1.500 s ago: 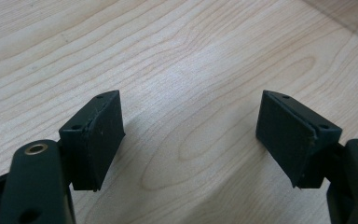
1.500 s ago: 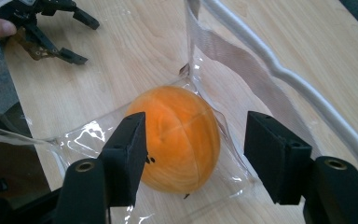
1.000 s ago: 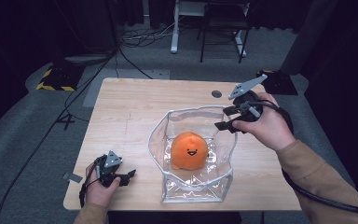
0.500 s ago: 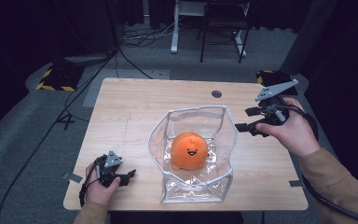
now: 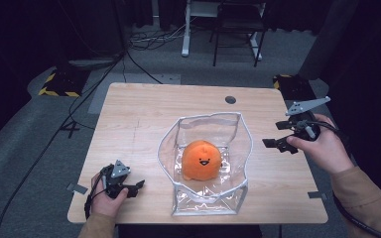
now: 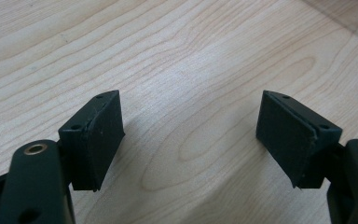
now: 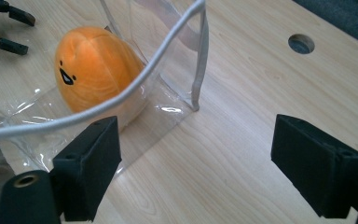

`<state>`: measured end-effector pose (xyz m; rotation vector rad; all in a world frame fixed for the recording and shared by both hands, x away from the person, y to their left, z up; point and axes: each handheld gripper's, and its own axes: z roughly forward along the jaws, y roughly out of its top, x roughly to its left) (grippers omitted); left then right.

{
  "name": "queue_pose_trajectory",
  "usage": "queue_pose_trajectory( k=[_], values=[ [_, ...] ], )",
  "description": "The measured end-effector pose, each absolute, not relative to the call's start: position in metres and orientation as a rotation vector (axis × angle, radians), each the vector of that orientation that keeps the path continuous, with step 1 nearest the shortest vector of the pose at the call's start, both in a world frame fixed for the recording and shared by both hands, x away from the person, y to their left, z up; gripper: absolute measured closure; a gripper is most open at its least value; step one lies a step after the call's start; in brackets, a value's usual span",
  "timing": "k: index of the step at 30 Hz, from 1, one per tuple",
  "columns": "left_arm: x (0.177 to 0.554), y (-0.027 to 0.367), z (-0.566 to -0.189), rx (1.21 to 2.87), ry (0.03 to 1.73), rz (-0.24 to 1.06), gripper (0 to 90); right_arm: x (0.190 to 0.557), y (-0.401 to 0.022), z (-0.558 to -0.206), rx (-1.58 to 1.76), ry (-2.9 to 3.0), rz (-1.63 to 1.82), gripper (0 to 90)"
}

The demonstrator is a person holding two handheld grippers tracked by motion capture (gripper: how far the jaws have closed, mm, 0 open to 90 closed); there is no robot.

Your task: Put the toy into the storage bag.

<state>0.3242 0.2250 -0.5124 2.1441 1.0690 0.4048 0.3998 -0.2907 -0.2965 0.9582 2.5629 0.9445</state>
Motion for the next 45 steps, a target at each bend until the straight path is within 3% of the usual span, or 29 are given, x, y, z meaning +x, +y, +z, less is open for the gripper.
queue_pose_trajectory(
  k=[8,32,45],
  values=[
    [0.324,0.225,-0.512,2.141,1.073,0.403,23.4,0.398,-0.306,-0.321,1.038,2.516,0.953,16.0],
    [0.324,0.225,-0.512,2.142,1.073,0.405,23.3,0.386,-0.346,-0.441,1.273,2.481,0.816,15.9],
    [0.324,0.225,-0.512,2.142,1.073,0.405,23.2,0.372,-0.349,-0.478,1.261,2.405,0.901,16.1]
  ],
)
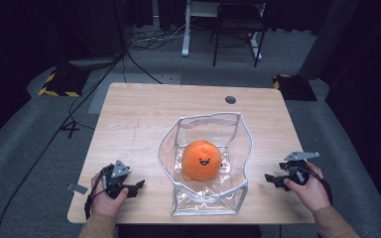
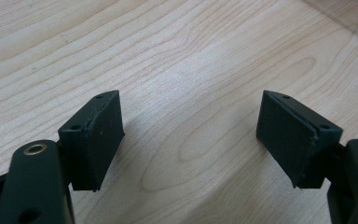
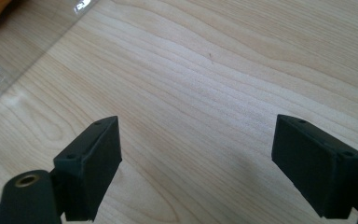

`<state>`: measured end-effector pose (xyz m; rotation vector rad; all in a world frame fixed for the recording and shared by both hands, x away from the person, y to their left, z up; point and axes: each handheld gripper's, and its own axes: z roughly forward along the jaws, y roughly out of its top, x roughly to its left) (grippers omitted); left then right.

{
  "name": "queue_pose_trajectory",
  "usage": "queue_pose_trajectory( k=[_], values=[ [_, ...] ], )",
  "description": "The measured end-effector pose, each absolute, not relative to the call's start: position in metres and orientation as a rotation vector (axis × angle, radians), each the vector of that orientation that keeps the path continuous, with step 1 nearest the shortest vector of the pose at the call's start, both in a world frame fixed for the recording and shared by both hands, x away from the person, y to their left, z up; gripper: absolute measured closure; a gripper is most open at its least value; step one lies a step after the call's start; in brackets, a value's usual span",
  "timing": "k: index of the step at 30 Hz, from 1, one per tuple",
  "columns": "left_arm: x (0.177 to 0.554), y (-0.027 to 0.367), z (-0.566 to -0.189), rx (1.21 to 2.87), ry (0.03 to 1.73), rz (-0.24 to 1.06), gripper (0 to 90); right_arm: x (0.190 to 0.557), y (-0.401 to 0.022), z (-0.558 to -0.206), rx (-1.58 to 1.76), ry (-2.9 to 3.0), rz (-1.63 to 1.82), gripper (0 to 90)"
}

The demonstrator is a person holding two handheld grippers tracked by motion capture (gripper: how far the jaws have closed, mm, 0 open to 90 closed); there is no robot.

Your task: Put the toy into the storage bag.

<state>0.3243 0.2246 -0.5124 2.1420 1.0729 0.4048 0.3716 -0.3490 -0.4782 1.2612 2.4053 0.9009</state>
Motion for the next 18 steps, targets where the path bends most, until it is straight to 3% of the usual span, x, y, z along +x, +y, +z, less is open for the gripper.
queue_pose_trajectory(
  k=[13,15,18],
  values=[
    [0.324,0.225,-0.512,2.142,1.073,0.405,23.2,0.366,-0.346,-0.502,1.205,2.343,0.925,14.8],
    [0.324,0.224,-0.512,2.141,1.074,0.405,23.2,0.364,-0.343,-0.507,1.206,2.292,0.963,8.2],
    [0.324,0.224,-0.513,2.14,1.073,0.404,23.2,0.364,-0.341,-0.509,1.198,2.285,0.969,5.9]
  ],
)
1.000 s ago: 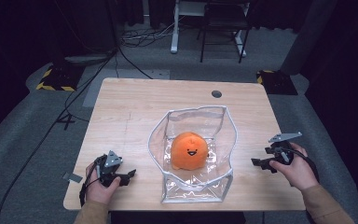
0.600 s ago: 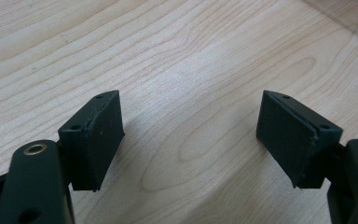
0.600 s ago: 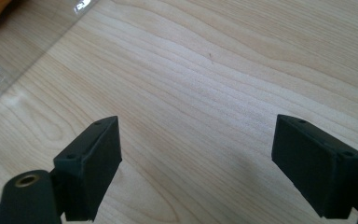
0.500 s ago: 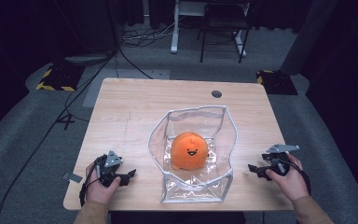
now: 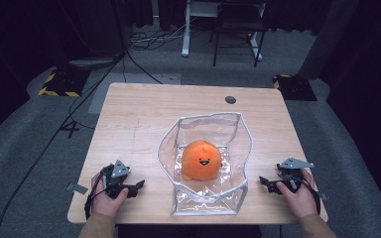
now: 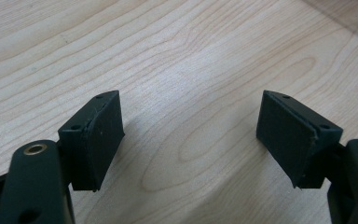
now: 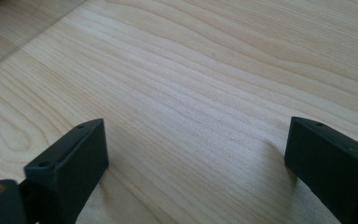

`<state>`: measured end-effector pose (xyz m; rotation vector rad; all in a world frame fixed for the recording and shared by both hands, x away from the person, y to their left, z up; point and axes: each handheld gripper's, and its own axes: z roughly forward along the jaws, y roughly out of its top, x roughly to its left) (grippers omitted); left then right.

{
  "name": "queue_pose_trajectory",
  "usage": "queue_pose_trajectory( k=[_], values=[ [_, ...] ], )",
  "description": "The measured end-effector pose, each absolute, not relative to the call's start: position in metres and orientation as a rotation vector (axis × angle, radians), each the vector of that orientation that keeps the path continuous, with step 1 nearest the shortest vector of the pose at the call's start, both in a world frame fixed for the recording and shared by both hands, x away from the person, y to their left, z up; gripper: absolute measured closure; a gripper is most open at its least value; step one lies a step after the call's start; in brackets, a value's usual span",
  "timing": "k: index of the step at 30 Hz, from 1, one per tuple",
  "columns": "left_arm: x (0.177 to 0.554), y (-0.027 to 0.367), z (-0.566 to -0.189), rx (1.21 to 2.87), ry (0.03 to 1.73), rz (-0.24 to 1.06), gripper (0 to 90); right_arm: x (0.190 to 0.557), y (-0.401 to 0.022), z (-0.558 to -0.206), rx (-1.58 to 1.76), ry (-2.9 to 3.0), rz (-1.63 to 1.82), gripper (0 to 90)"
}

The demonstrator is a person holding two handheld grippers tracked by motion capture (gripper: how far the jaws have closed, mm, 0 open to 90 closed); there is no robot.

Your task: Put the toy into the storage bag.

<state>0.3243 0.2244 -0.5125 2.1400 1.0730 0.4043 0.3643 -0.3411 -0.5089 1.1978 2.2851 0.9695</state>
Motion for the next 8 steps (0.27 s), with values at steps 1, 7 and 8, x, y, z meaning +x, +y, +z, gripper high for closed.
queue_pose_trajectory(
  k=[1,7,8],
  values=[
    [0.3243,0.2245,-0.5124,2.143,1.071,0.407,23.2,0.3644,-0.3412,-0.5089,1.201,2.286,0.971,5.8],
    [0.3251,0.2243,-0.5123,2.146,1.067,0.41,22.7,0.366,-0.3409,-0.5092,1.194,2.287,0.971,5.0],
    [0.3251,0.2241,-0.5124,2.146,1.068,0.41,22.7,0.3662,-0.3409,-0.5092,1.194,2.288,0.971,5.0]
  ],
)
